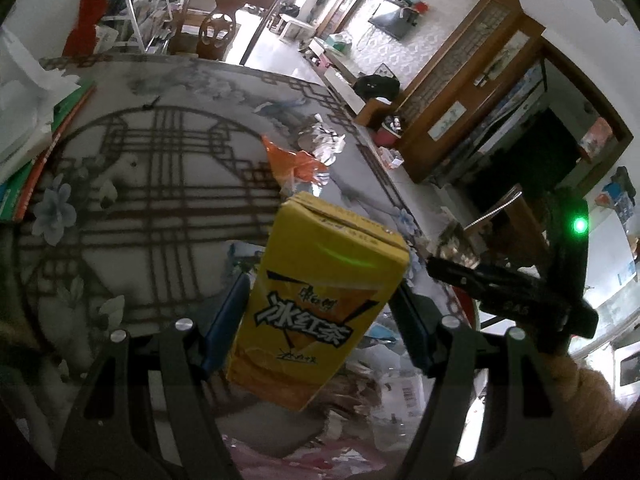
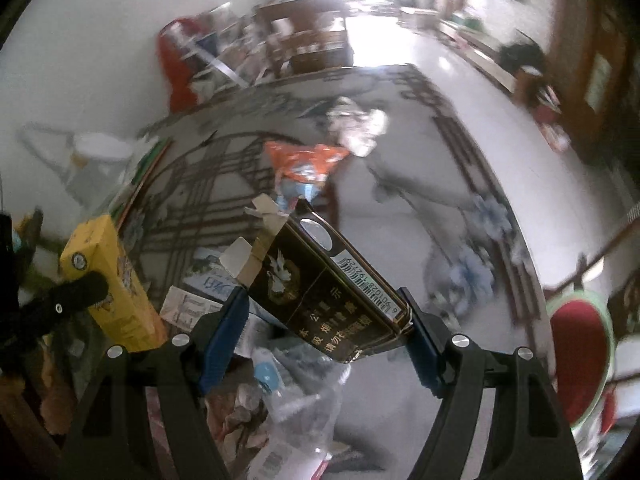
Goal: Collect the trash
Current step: 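Carry the yellow carton and dark box toward the red bucket with both grippers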
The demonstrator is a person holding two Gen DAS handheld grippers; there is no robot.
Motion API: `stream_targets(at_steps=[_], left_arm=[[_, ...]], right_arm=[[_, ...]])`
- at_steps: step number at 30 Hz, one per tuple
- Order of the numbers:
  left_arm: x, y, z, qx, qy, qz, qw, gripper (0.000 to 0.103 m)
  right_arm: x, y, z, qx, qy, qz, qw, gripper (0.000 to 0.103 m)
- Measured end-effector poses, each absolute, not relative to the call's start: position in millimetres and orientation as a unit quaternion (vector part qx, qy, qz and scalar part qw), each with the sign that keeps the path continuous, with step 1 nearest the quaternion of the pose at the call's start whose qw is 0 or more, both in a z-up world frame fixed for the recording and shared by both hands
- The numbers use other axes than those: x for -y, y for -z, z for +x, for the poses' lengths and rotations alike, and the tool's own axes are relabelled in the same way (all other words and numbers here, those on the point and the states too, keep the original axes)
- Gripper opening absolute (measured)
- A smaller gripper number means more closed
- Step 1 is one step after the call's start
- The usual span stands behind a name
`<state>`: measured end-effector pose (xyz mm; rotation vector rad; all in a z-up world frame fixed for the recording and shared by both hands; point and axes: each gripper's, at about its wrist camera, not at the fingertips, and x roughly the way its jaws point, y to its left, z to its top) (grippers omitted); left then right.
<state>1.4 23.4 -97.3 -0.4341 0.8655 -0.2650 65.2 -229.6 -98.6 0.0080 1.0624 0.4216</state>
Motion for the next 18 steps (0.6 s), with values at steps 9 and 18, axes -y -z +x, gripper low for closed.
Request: stream_targets(at_steps=[9, 18], left_arm=[[-1, 82, 9, -0.401, 0.158, -0.196, 0.881, 0.067], [25, 77, 18, -0.401, 0.188, -0.179, 0.878, 0.067]], right_arm=[[279, 93, 55, -0.500, -0.150, 0.053, 0.851, 0.071], [314, 92, 50, -0.497, -0.120, 0.069, 0.857, 0.072]])
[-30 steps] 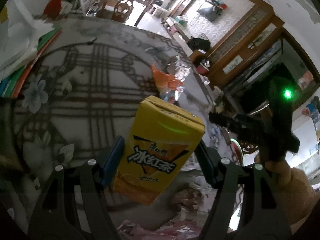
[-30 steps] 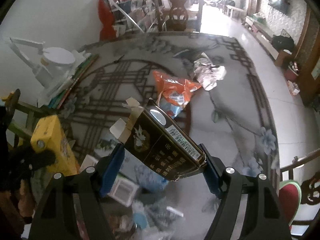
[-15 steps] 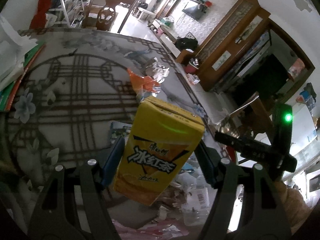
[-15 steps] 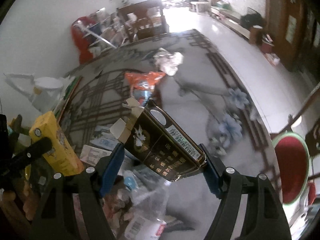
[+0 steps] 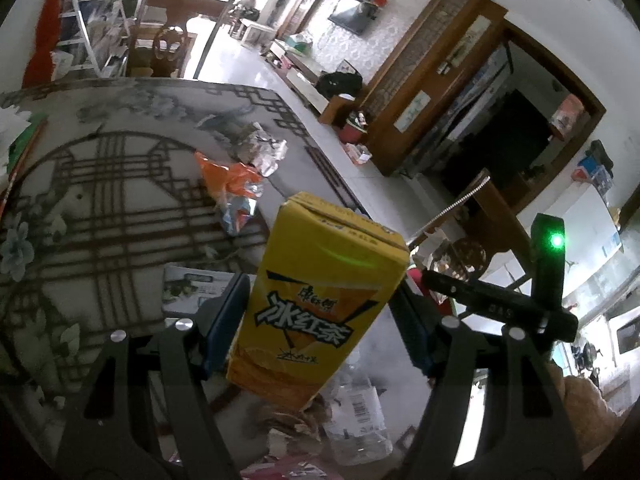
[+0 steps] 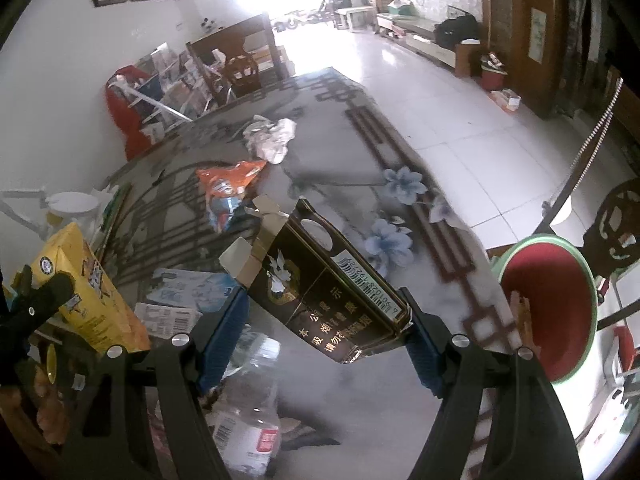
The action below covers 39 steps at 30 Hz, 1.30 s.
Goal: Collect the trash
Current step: 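Carry the yellow carton and dark box toward the red bucket with both grippers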
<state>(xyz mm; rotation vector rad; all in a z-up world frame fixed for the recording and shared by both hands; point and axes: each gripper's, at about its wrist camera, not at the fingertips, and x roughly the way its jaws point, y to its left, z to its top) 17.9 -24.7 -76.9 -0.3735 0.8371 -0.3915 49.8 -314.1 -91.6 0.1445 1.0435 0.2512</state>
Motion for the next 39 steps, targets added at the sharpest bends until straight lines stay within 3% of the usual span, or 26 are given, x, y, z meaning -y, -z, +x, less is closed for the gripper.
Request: stream_targets(at_steps=[20, 39], left_arm=[[92, 71, 35, -0.404, 0.193, -0.169, 0.878, 0.067], [282, 79, 97, -0.419, 0.280, -0.131, 0.854, 0.067]], right_arm=[[379, 96, 61, -0.497, -0.118, 0.089, 0.855, 0.072], [555, 103, 63, -0.501, -0.045, 0.130, 0.854, 0.072]])
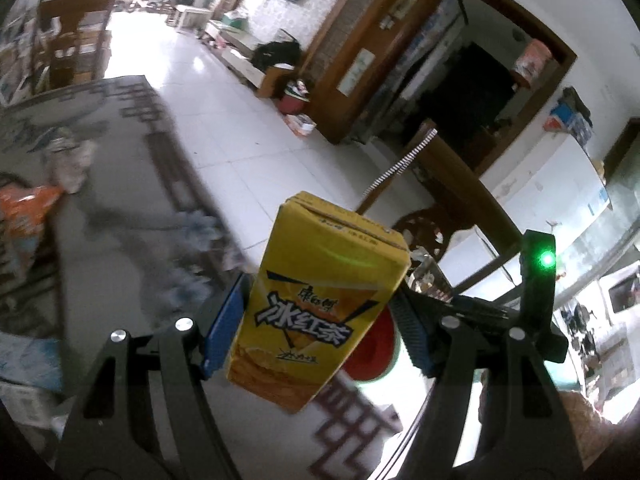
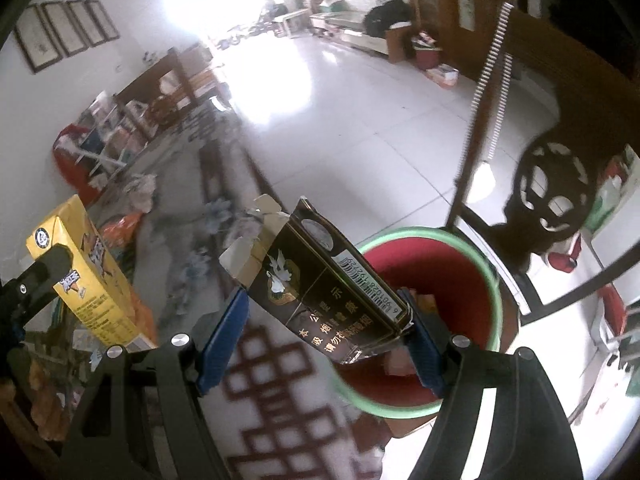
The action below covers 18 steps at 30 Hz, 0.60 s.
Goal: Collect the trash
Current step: 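Open both grippers over the red bucket to drop the carton and box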
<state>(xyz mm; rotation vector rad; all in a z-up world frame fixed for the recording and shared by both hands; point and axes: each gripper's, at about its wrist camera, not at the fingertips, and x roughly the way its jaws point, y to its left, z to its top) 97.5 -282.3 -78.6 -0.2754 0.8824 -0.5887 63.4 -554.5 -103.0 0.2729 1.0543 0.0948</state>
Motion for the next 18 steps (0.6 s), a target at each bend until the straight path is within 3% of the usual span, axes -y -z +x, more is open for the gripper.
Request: stream_targets(at_steps=[13, 14, 15, 18], left_arm=[[391, 95, 119, -0.444, 0.337, -0.096, 0.825, 0.068], [397, 96, 120, -0.447, 0.339, -0.093, 0.822, 0.071], [403, 98, 121, -0.451, 0.336, -0.090, 0.822, 0.083], [404, 99, 121, -0.451, 0.338, -0.100, 0.820, 0.086]], right_arm=[[633, 118, 55, -0.510, -0.021, 0.175, 0.842, 0.073], [635, 120, 56, -0.513, -0.028, 0.178, 0.839, 0.073], [636, 123, 56, -0.517, -0.032, 0.181, 0.836, 0.079], [636, 124, 56, -0.516, -0.030, 0.185, 0.836, 0.083]])
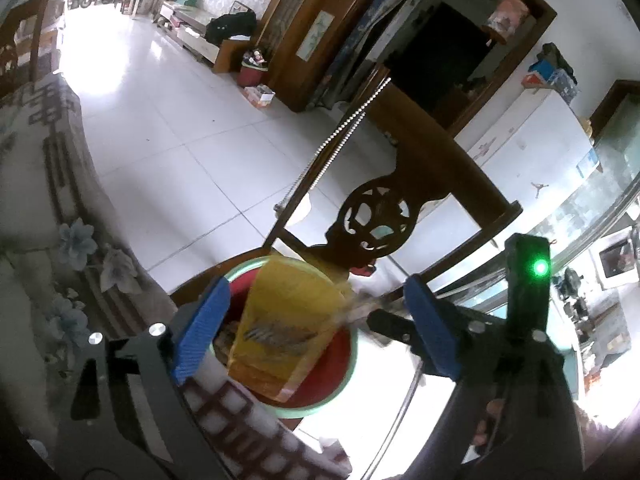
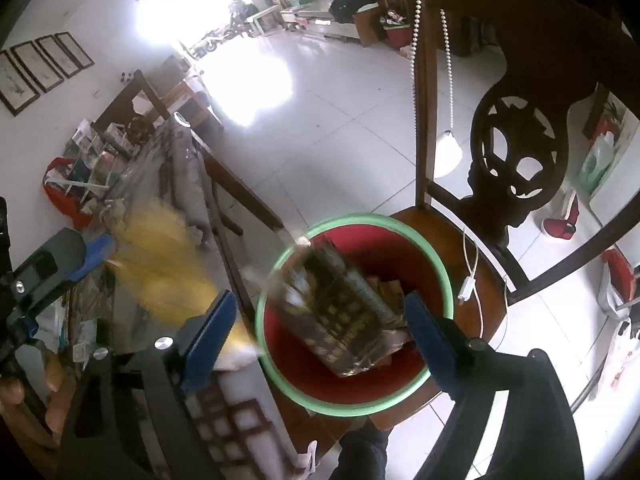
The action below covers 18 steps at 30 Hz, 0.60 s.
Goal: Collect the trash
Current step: 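Open both grippers over the red bucket to drop the carton and box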
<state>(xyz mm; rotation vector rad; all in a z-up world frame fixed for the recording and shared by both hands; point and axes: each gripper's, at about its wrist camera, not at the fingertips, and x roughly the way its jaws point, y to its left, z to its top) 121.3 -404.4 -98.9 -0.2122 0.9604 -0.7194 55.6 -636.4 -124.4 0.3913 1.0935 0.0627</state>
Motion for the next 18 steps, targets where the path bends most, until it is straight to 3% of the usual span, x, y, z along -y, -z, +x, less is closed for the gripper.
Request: stream_targets(at_steps=[18], left_arm=[[285, 99, 97, -0.444, 0.240, -0.151, 0.850, 0.086]], right_arm=[[574, 127, 68, -0.532, -0.056, 0.158, 0.830, 0.083]])
